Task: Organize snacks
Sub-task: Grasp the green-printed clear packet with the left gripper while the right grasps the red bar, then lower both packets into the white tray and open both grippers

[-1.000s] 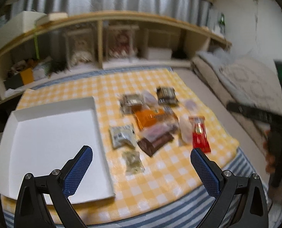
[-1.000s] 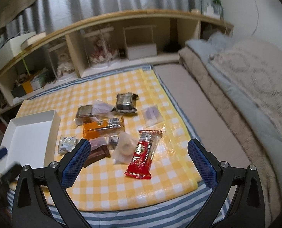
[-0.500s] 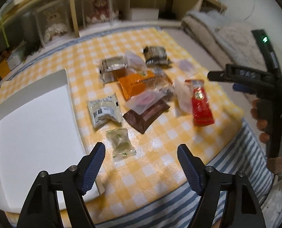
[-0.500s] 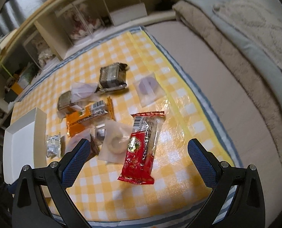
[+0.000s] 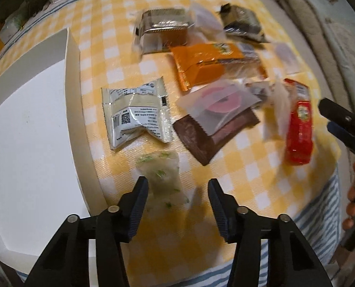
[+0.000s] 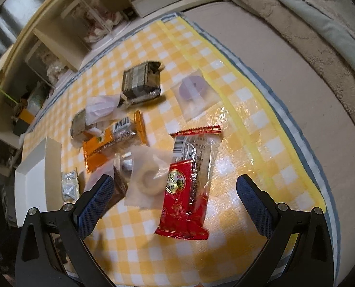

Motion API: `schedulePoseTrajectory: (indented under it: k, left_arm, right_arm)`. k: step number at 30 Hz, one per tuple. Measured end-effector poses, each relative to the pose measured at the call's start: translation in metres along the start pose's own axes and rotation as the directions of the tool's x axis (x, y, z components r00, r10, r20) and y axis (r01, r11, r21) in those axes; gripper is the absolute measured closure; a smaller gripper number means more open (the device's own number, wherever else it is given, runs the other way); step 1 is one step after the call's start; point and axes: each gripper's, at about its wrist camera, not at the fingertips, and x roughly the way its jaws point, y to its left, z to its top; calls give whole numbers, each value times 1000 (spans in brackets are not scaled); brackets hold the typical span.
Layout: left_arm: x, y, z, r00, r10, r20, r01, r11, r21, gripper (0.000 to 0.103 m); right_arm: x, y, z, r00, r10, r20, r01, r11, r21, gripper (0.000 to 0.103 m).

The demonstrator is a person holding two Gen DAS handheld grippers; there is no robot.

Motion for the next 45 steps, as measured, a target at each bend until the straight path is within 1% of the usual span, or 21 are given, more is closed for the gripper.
schedulePoseTrajectory:
  k: [2,4,5,6,8,10,11,12,14,15,16,17,20,25,31,34,39,40,45]
  left_arm:
    - [6,-3,-1,999,33,-6,-33,999,11,61]
    - [12,-6,-2,998,54,-18,-54,998,25,66]
    - [14,-8,-3,998,57,-24,-57,998,26,70]
    - [15,-10,-4,997,67,-26,-66,997,28,70]
    - [17,-13,-5,996,89,-17,-88,995,38,73]
    - [18,-15,-7,996,92,-12,-91,995,41,74]
    - [17,-16,-9,996,90,-8,-89,995,42,77]
    - [16,-17,-11,996,86,-1,-86,995,43,77]
    - [8,-17,-15,998,60,25,-61,997,41,77]
    - [3,-17,-18,998,31,48,-33,999,41,77]
    - [-3,-17,-21,998,17,68,-20,999,44,77]
    - [-7,-16,-23,997,14,80,-17,999,44,77]
    - [-25,-14,-29,992,-13,128,7,999,44,77]
    - [-58,-3,-35,977,-38,208,32,999,30,77]
    - [-101,19,-52,954,-64,293,63,998,15,77]
    - [-120,30,-62,940,-67,334,70,998,3,77]
    - [-149,49,-83,916,-80,393,98,995,-27,77]
    - [-155,56,-90,910,-80,408,104,994,-36,77]
    - [-179,80,-117,890,-78,450,122,990,-69,77]
  right_arm:
    - [5,-6,0,999,13,-33,-12,999,35,0]
    - [10,-14,0,998,8,-60,-3,997,80,1]
    - [11,-16,0,998,-1,-59,6,996,93,11]
    - [12,-18,0,998,-9,-63,15,995,98,21]
    - [15,-18,1,997,-20,-69,27,995,94,27]
    - [17,-14,1,997,-15,-70,21,997,79,30]
    - [20,-10,2,997,-15,-74,19,998,65,31]
    - [23,-8,2,997,-19,-78,24,998,55,33]
    - [29,-3,0,994,-54,-92,57,998,30,37]
    - [33,-1,-1,992,-77,-102,78,997,12,42]
    - [36,-1,-2,989,-95,-110,96,995,2,47]
    - [38,-1,-3,987,-111,-113,112,994,-4,56]
    - [29,0,-4,990,-113,-79,114,994,-1,65]
    - [0,12,-2,997,-79,-2,79,997,-22,67]
    - [-38,40,-11,997,9,74,-3,997,-79,67]
    - [-60,55,-20,992,45,120,-31,993,-115,67]
    - [-81,73,-31,979,98,178,-72,986,-147,67]
    - [-85,76,-34,977,103,187,-75,985,-155,67]
    - [-97,96,-44,965,162,207,-125,975,-183,67]
